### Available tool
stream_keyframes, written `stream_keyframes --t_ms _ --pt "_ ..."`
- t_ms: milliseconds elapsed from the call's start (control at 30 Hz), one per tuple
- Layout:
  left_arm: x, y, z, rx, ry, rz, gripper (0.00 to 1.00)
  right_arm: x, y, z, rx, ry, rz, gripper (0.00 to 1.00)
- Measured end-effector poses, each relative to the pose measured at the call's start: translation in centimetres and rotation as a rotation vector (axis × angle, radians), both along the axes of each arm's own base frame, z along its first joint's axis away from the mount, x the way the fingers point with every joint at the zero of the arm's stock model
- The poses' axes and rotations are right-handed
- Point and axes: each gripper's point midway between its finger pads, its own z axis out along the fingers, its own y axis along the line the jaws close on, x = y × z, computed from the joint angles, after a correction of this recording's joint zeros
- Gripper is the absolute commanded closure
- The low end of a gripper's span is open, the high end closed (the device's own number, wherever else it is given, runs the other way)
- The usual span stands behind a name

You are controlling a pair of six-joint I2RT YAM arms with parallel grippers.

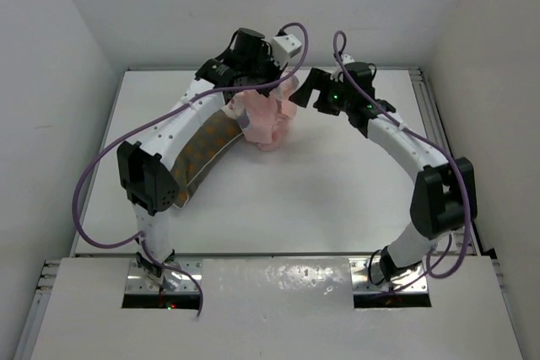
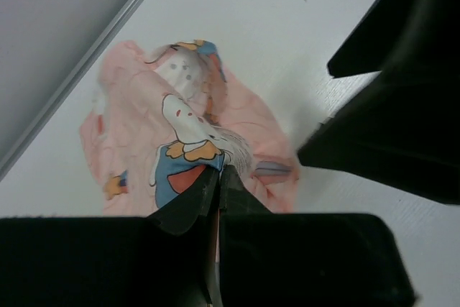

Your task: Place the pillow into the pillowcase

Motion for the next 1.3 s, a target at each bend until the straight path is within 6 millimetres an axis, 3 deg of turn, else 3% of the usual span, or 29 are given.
stream_keyframes --t_ms 67,233,367,400,467,500,633,767,867,967,1000,1033,1067,1100,1133,1300 --pt "-0.1 0.1 -0.2 0.005 0.009 0.002 1.00 0.8 0.5 -1.6 0.026 0.057 -0.033 0.07" --pt "-0.4 0.1 -0.4 0.009 0.023 -0.004 1.00 2.9 0.6 -7.8 0.080 0.232 -0.150 0.12" --pt "-0.7 -0.2 -0.5 -0.002 0.036 -0.022 1.00 3.8 0.8 -10.4 0.116 0.293 -0.191 0.29" --pt "-0.9 -0.3 -0.5 -0.007 0.042 -0.027 1.00 3.9 0.9 -10.8 0.121 0.304 -0.196 0.48" --pt "-1.1 -0.4 -0.6 -0.011 0.053 -0.033 1.00 4.2 1.0 -11.3 0.123 0.312 -0.199 0.73" --pt "-1.1 -0.3 -0.7 -0.014 0.060 -0.033 1.00 4.3 0.9 -11.4 0.126 0.316 -0.206 1.00" --pt "-0.8 0.5 -0.8 -0.026 0.076 -0.015 1.00 4.5 -0.2 -11.9 0.108 0.313 -0.243 1.00" --pt "1.6 4.1 -0.6 -0.032 0.064 0.098 1.00 2.9 -3.8 -12.6 0.075 0.321 -0.306 1.00" --pt "2.7 6.2 -0.7 -0.036 0.067 0.153 1.00 2.1 -6.0 -10.7 0.074 0.270 -0.327 1.00" --pt "2.8 6.3 -0.6 -0.046 0.067 0.150 1.00 2.4 -7.0 -7.4 0.051 0.165 -0.313 1.00" --pt "2.5 5.7 -0.6 -0.048 0.069 0.135 1.00 2.4 -6.9 -7.1 0.044 0.152 -0.304 0.91" --pt "2.1 4.9 -0.6 -0.046 0.069 0.112 1.00 2.4 -6.6 -6.6 0.030 0.135 -0.289 0.73" --pt "1.6 4.0 -0.6 -0.045 0.070 0.084 1.00 2.5 -6.3 -6.3 0.020 0.122 -0.274 0.21" --pt "1.0 2.8 -0.6 -0.050 0.073 0.054 1.00 2.4 -5.9 -6.2 0.011 0.115 -0.258 0.05" --pt "0.3 1.8 -0.6 -0.053 0.076 0.023 1.00 2.2 -5.4 -6.2 -0.002 0.108 -0.233 0.01" --pt "-2.3 -2.1 -0.5 -0.071 0.091 -0.088 1.00 1.3 -3.4 -7.0 -0.053 0.105 -0.160 0.01"
